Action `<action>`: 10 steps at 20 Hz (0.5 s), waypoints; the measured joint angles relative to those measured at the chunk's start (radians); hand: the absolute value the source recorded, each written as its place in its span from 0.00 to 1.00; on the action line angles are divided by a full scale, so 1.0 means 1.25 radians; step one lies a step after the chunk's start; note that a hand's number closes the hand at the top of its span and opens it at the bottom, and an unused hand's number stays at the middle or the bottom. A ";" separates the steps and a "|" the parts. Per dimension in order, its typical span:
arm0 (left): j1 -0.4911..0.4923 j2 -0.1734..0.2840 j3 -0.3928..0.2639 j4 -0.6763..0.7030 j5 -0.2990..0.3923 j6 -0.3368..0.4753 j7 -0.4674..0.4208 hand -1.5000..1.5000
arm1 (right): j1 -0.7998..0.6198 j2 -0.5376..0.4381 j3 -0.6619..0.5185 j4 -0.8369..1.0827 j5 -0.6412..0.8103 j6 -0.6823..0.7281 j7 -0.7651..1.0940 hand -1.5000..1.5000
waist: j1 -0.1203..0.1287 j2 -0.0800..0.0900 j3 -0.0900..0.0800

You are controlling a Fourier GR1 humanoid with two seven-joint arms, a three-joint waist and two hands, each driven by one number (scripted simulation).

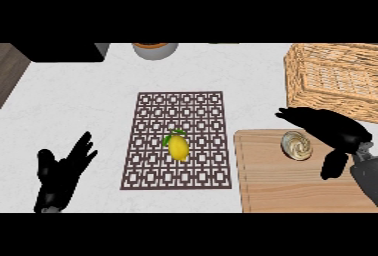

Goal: Pick the cupcake from the cutting board and place it in the basket

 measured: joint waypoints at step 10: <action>0.010 -0.011 0.010 -0.012 -0.014 -0.007 0.009 0.50 | 0.023 0.056 0.001 0.041 0.059 -0.043 -0.018 0.00 | -0.003 0.000 -0.001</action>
